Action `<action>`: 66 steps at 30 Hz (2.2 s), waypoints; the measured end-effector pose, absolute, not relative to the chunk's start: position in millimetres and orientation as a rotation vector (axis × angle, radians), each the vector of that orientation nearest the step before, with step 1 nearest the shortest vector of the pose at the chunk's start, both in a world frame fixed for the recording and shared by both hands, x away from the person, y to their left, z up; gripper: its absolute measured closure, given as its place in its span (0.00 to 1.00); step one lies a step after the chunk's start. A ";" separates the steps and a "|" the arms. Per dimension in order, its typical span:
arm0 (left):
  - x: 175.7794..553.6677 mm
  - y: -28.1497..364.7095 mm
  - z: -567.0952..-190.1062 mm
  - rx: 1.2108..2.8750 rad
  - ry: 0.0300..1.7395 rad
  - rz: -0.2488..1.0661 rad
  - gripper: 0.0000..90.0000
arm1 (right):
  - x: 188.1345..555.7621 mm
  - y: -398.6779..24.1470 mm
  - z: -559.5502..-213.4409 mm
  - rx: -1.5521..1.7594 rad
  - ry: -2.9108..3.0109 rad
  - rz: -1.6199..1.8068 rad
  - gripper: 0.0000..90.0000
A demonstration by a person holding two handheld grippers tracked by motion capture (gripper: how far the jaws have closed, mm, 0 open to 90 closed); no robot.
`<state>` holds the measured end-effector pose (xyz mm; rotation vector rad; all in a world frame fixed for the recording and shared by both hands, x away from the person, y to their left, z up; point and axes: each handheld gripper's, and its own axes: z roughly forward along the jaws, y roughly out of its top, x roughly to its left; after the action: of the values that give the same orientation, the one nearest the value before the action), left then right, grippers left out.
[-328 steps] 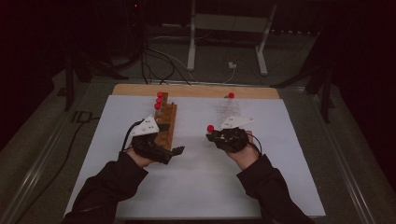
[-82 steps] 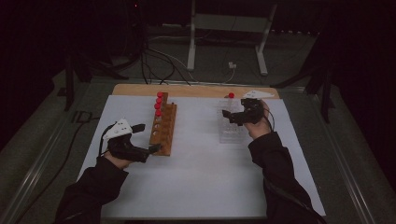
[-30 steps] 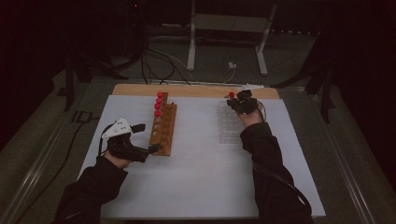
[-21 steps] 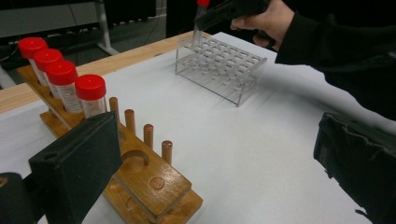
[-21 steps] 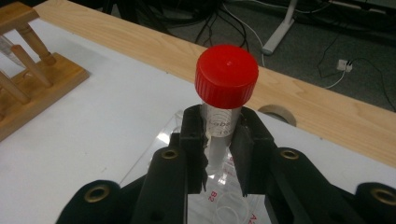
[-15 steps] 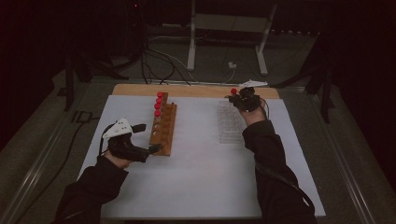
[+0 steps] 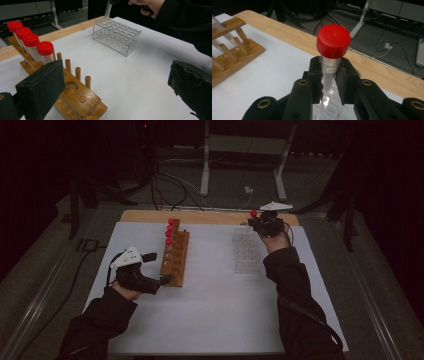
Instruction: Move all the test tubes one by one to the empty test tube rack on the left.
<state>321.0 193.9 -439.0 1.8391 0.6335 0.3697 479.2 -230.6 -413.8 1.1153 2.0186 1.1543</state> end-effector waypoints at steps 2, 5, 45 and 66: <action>320.8 193.4 -438.6 1.844 0.630 0.372 0.02 | 476.5 -229.2 -411.8 1.109 2.023 1.158 0.84; 320.8 192.9 -438.1 1.843 0.631 0.370 0.02 | 471.2 -226.1 -408.6 1.094 2.032 1.180 0.84; 325.3 158.0 -434.4 1.885 0.563 0.302 0.02 | 395.0 -163.4 -430.6 0.807 2.325 1.250 0.84; 326.6 119.4 -427.1 1.895 0.449 0.284 0.12 | 344.7 -127.0 -445.2 0.620 2.473 1.271 0.84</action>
<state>326.6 119.4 -427.1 1.8946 0.4490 0.2839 344.7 -127.0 -445.2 0.6196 2.4726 1.2713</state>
